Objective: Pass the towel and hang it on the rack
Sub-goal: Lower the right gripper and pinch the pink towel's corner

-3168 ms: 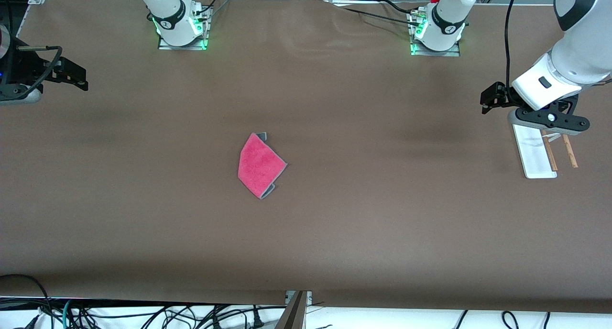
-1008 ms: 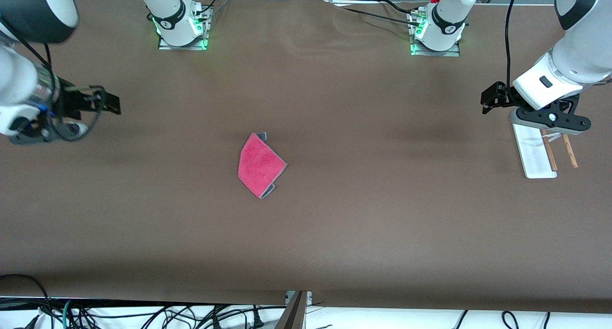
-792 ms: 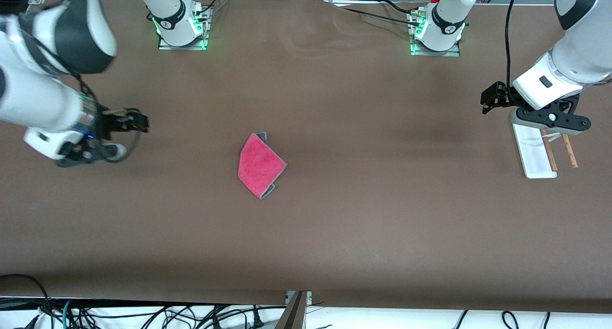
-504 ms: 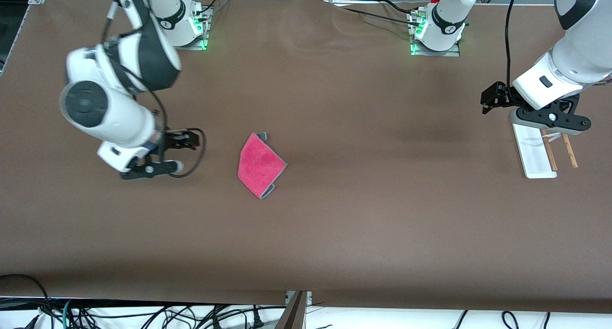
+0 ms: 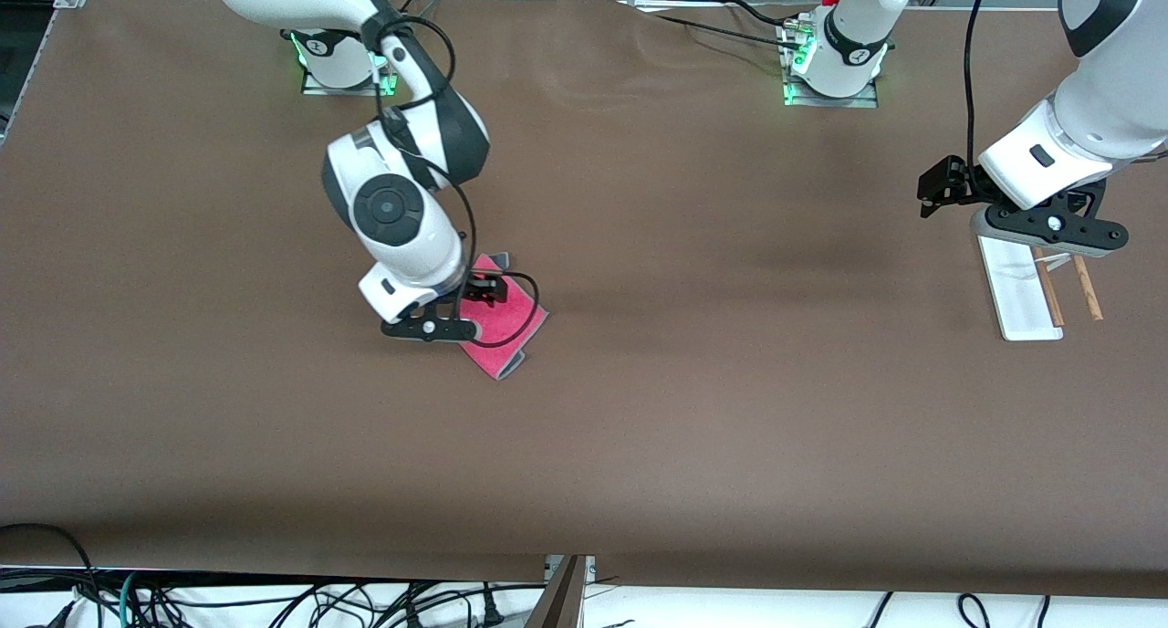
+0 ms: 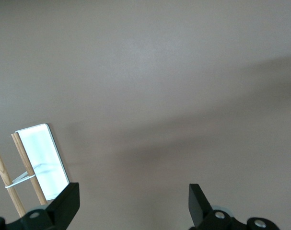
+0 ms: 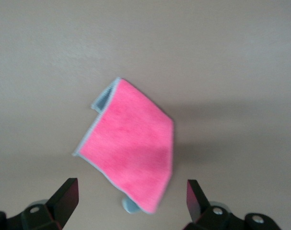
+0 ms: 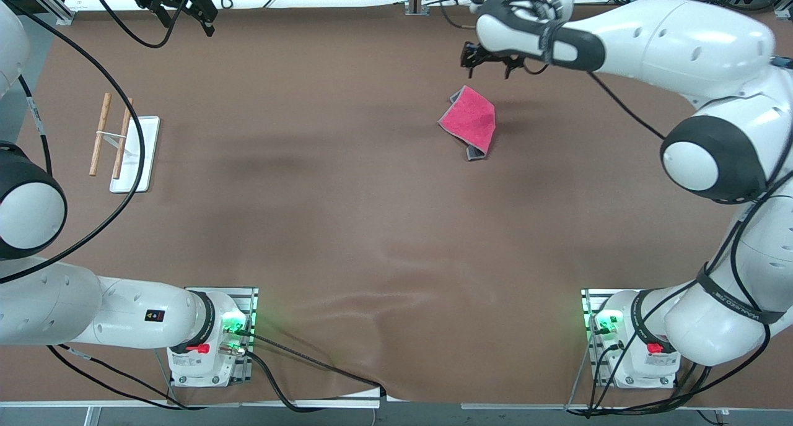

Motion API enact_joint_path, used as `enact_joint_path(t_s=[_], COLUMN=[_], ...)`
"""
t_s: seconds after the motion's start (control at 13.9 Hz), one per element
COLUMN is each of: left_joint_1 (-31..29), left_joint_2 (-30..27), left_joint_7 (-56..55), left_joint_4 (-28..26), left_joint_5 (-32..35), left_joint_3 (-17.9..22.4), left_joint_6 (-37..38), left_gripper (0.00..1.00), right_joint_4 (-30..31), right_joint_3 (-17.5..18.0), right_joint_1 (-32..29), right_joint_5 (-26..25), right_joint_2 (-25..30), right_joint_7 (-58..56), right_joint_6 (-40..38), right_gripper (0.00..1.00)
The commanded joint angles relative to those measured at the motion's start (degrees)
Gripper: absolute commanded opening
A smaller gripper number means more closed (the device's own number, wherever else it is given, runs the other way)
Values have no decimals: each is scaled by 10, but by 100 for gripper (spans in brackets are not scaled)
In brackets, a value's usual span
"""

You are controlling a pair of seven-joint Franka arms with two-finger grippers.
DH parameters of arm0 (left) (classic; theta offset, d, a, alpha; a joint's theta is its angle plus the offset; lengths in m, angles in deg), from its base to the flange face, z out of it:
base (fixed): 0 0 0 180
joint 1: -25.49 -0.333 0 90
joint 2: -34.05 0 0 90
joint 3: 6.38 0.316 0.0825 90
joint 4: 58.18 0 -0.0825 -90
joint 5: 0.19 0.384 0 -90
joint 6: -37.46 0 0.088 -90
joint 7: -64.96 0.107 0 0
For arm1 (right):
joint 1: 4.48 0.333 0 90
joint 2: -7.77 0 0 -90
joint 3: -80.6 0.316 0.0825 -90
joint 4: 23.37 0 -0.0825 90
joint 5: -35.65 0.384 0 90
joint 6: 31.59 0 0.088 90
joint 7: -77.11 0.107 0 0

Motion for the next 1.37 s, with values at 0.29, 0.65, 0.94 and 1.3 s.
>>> enact_joint_path(t_s=[0.29, 0.65, 0.94, 1.3], left_joint_1=[0, 0, 1, 3], left_joint_2=[-3, -3, -3, -3], left_joint_7=[-5, -5, -5, -6], left_joint_4=[10, 10, 10, 10], left_joint_5=[7, 8, 7, 7], left_joint_3=[-2, -2, -2, -2], left_joint_6=[12, 12, 12, 12], left_gripper=[100, 100, 100, 100], right_joint_4=[-15, -15, -16, -16], right_joint_3=[-7, -9, -10, -10], right_joint_1=[56, 83, 89, 103], right_joint_5=[-45, -73, -80, -98], right_joint_2=[-78, -112, -134, -154], right_joint_7=[48, 68, 68, 74], right_joint_6=[95, 124, 146, 147], right_gripper=[100, 100, 100, 100])
